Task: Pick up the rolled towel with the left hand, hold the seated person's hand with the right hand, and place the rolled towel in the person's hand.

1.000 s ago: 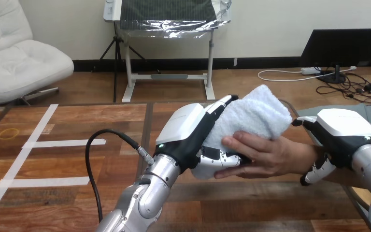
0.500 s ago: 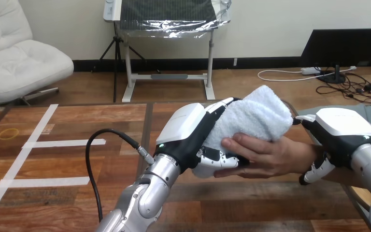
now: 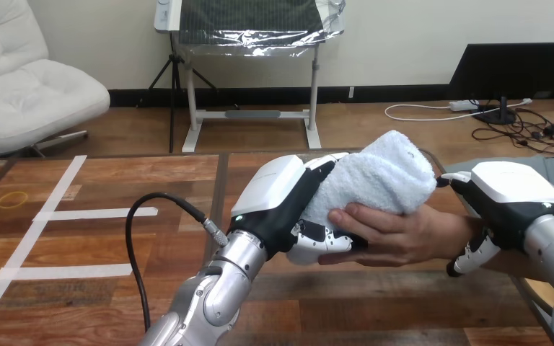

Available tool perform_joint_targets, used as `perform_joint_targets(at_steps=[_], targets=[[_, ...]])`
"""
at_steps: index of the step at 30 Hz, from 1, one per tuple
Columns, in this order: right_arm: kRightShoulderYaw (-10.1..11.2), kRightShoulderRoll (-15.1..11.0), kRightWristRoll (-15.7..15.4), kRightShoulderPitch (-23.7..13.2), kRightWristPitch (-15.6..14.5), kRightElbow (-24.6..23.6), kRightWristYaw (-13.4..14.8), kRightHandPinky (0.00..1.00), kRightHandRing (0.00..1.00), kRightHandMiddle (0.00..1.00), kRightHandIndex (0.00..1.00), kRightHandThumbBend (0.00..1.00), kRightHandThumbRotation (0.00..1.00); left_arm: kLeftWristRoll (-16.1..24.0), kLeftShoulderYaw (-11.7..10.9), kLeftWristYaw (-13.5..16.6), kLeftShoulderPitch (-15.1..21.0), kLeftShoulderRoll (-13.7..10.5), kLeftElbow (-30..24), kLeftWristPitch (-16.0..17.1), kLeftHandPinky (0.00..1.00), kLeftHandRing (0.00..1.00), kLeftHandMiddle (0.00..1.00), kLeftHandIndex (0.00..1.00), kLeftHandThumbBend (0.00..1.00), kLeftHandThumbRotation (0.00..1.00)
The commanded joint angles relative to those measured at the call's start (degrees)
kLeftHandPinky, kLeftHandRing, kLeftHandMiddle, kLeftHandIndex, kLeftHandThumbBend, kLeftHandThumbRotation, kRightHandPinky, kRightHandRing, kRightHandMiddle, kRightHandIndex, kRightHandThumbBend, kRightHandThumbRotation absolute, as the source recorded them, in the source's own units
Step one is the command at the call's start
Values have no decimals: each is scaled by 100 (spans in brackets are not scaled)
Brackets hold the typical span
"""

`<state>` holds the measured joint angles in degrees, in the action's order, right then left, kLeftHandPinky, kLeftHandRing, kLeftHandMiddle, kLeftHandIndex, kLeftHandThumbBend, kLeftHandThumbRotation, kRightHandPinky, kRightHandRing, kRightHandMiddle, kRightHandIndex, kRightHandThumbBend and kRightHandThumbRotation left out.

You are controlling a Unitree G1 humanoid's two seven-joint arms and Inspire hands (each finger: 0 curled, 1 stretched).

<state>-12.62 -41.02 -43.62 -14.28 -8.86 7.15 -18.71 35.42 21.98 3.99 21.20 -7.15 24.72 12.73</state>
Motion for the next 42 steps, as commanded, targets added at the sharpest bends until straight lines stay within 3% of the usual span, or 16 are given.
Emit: perform_joint_targets(at_steps=[1, 16, 25, 31, 42], targets=[[154, -115, -13, -213, -28, -234, 23, 84, 92, 94, 91, 80, 5, -84, -81, -22, 131, -164, -171, 78, 67, 79, 85, 83, 66, 20], [207, -175, 1, -180, -17, -329, -1, 83, 92, 94, 90, 81, 5, -413, -190, -345, 89, -246, -315, -20, 72, 82, 86, 82, 64, 23], [288, -210, 42, -90, -195, -568, -216, 85, 93, 94, 90, 81, 6, -764, -324, -624, -1, -302, -468, -89, 74, 83, 86, 83, 64, 24], [386, -224, 90, 23, -349, -852, -399, 87, 94, 95, 90, 80, 5, -1066, -451, -898, -94, -337, -632, -139, 73, 84, 87, 83, 64, 25], [667, -217, 166, 323, -392, -1293, -447, 86, 93, 93, 89, 81, 4, -1622, -655, -1449, -266, -523, -867, -71, 74, 86, 87, 85, 64, 26]])
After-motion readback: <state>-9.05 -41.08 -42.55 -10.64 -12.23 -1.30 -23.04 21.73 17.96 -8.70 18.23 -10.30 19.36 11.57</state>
